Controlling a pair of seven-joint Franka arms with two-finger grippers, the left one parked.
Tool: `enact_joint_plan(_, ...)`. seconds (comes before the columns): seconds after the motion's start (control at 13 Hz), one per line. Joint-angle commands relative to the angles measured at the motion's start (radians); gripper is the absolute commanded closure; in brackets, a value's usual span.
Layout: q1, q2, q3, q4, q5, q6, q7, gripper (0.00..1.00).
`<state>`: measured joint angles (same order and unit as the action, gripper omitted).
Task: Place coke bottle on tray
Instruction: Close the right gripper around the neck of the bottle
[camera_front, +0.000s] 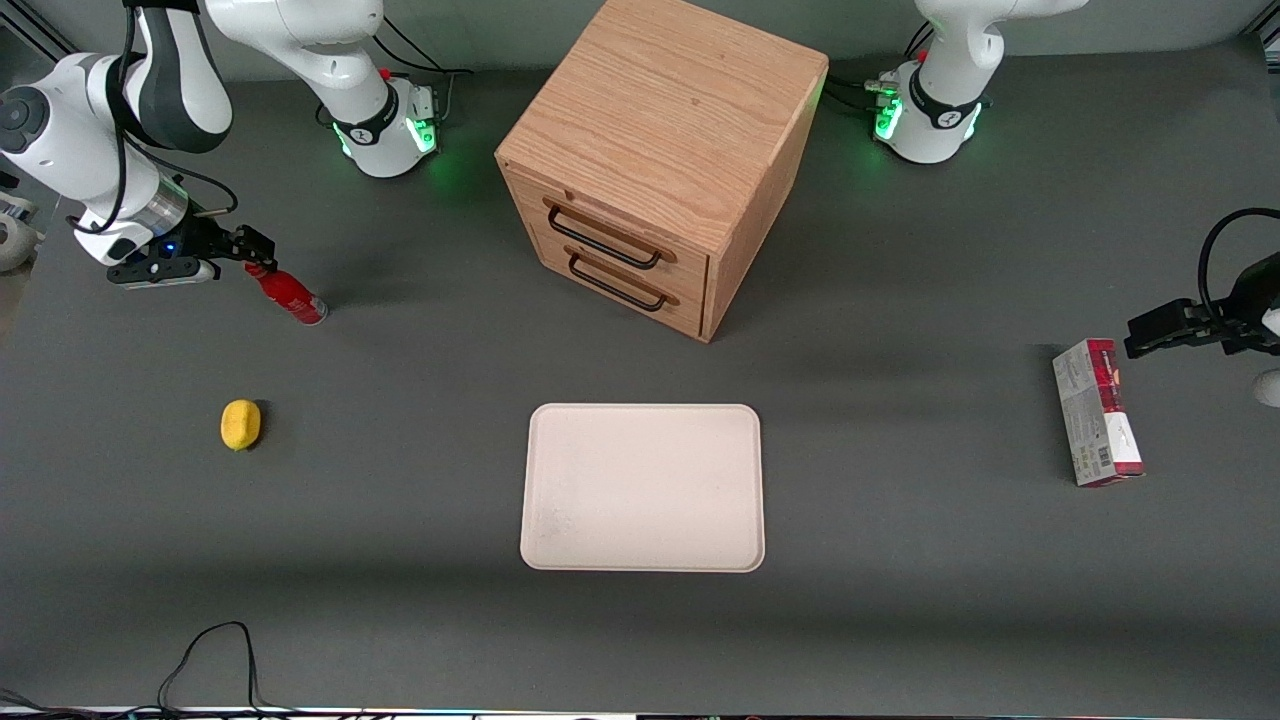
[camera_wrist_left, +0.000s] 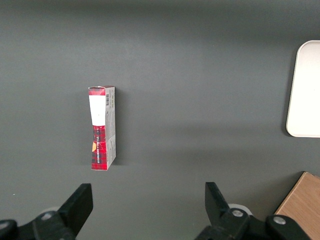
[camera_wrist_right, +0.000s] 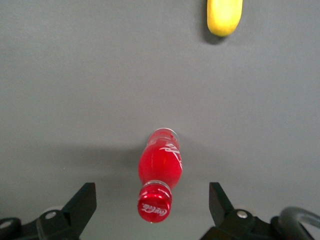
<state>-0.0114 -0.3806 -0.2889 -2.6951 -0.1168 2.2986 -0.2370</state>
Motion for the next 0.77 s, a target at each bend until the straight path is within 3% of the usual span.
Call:
enact_joint_plan(0.0, 0.013, -0.009, -0.019, -0.057, -0.014, 0.065, 0.010, 0.00)
enact_joint_plan(0.69, 0.010, 0.032, -0.024, -0.069, -0.017, 0.114, 0.007, 0.00)
